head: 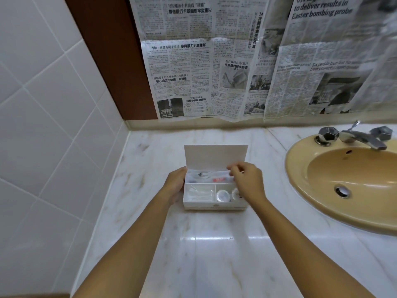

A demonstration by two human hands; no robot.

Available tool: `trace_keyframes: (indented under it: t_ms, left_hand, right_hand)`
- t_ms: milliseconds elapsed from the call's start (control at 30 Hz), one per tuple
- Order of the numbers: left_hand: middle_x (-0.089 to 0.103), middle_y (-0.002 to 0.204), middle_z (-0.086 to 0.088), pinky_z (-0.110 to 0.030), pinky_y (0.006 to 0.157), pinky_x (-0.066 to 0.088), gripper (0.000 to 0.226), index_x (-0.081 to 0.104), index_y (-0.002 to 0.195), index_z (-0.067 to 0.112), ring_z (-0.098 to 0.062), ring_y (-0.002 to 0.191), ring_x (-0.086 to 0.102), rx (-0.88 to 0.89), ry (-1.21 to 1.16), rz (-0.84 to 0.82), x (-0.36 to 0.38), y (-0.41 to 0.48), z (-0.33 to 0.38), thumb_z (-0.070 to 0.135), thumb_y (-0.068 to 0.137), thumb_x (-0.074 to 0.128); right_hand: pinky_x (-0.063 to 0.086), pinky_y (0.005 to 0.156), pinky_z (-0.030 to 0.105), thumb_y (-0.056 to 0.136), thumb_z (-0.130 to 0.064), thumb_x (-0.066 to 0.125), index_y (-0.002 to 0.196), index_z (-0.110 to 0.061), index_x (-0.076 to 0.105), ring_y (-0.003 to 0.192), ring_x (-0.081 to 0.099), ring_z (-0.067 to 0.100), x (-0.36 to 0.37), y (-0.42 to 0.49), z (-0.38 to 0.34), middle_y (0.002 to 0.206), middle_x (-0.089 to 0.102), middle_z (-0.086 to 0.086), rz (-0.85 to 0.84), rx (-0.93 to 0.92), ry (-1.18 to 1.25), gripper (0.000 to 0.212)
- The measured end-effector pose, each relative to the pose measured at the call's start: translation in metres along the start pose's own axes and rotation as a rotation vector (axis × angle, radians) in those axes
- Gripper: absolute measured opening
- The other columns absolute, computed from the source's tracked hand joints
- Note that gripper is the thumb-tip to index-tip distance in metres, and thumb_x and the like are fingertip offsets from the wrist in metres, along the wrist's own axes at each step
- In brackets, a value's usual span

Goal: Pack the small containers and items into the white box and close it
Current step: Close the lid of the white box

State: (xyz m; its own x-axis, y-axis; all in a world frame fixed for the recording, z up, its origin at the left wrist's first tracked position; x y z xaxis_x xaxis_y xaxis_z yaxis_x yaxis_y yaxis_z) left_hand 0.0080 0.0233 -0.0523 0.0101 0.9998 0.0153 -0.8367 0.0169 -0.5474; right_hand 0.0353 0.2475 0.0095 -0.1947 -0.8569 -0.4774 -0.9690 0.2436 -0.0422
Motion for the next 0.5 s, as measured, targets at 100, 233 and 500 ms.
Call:
trace_keyframes:
  t_ms: [100, 233, 500]
  left_hand:
    - [0.074, 0.106, -0.007, -0.031, 0.071, 0.056, 0.037, 0.067, 0.112, 0.011, -0.022, 0.089, 0.072, -0.003, 0.07, 0.08, -0.007, 0.005, 0.002, 0.038, 0.101, 0.044]
    - [0.064, 0.088, -0.004, -0.03, 0.062, 0.041, 0.042, 0.059, 0.092, 0.011, -0.019, 0.073, 0.054, 0.03, 0.205, 0.284, -0.024, 0.001, 0.025, 0.05, 0.098, 0.046]
    - [0.063, 0.073, 0.004, -0.027, 0.057, 0.032, 0.049, 0.067, 0.081, 0.016, -0.013, 0.062, 0.046, -0.045, 0.229, 0.137, -0.023, -0.015, 0.063, 0.061, 0.093, 0.049]
  right_hand:
    - [0.051, 0.063, 0.03, 0.089, -0.016, 0.053, 0.085, -0.017, 0.076, 0.063, 0.061, 0.016, -0.031, 0.016, 0.022, 0.072, 0.071, 0.002, 0.099, 0.154, 0.128, 0.023]
    - [0.04, 0.053, 0.025, 0.087, -0.024, 0.061, 0.098, -0.012, 0.074, 0.056, 0.051, 0.016, -0.047, 0.042, 0.037, 0.072, 0.067, 0.007, -0.004, 0.381, 0.37, 0.021]
    - [0.058, 0.06, 0.022, 0.088, -0.036, 0.069, 0.092, 0.001, 0.068, 0.06, 0.065, 0.016, -0.042, 0.06, 0.017, 0.079, 0.072, 0.017, -0.185, 0.454, 0.486, 0.037]
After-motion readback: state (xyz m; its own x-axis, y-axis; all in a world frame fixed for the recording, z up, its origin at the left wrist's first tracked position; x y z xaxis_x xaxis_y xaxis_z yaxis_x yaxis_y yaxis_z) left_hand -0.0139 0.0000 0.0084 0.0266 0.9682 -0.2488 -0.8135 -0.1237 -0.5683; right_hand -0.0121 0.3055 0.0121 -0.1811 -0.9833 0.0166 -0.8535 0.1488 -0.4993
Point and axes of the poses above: each hand's wrist, its own y-axis towards the middle knuckle, its own x-axis out of the palm, z = x × y, the point moved 5 cm from there along y, towards the middle knuckle
